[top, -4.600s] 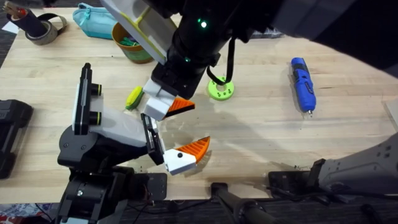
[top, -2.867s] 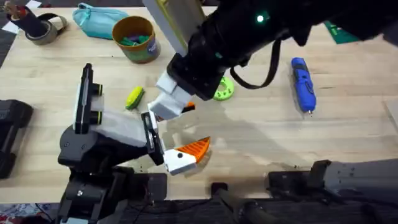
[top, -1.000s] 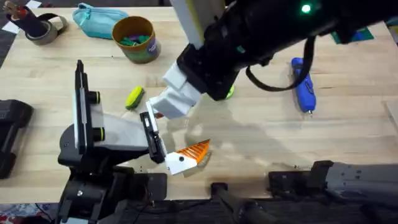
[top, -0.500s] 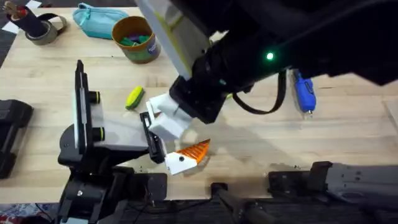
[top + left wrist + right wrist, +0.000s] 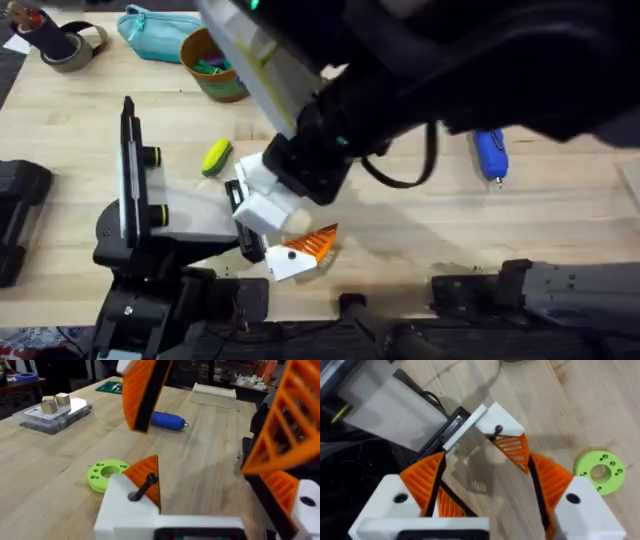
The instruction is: Pick up the gripper from the table and insert it into the empty holder that is missing its gripper. Then pick up a screw, insert it into the mounting hole, and use the screwdriver to tighten it. Finally, clean up the table by picking up the vegetable and placing it into the bucket.
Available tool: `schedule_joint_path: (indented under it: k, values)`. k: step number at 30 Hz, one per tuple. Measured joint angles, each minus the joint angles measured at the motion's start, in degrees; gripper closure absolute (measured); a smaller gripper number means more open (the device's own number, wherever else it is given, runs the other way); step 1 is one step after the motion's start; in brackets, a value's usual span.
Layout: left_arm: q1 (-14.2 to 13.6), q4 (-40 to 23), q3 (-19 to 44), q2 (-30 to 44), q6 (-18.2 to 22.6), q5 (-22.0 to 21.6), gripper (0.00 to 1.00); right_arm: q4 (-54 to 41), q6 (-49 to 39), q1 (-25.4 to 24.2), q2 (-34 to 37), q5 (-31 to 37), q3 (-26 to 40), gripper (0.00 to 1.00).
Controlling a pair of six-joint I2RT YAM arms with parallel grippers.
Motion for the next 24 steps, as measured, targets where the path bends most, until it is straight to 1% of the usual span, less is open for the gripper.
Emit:
schedule_joint_path:
  k: [6,10,16,18,20,22,24]
  values:
    - [0.0,0.0,0.0,0.0,0.0,0.0,0.013,0.9,0.0,0.0,1.7,0.2,0.0,0.006]
    - [0.0,0.0,0.0,0.0,0.0,0.0,0.013,1.7,0.0,0.1,2.5,0.3,0.0,0.064]
    - [0.0,0.0,0.0,0.0,0.0,0.0,0.013,2.6,-0.1,0.1,3.9,0.9,0.0,0.188]
    - [0.0,0.0,0.0,0.0,0.0,0.0,0.013,2.6,-0.1,0.1,4.3,1.1,0.0,0.240]
    - [0.0,0.0,0.0,0.0,0.0,0.0,0.013,2.6,-0.1,0.1,4.5,1.3,0.0,0.319]
    - [0.0,0.0,0.0,0.0,0.0,0.0,0.013,2.8,-0.1,0.1,4.6,1.4,-0.1,0.376]
    - [0.0,0.0,0.0,0.0,0.0,0.0,0.013,3.1,-0.1,0.1,4.6,1.4,-0.1,0.403]
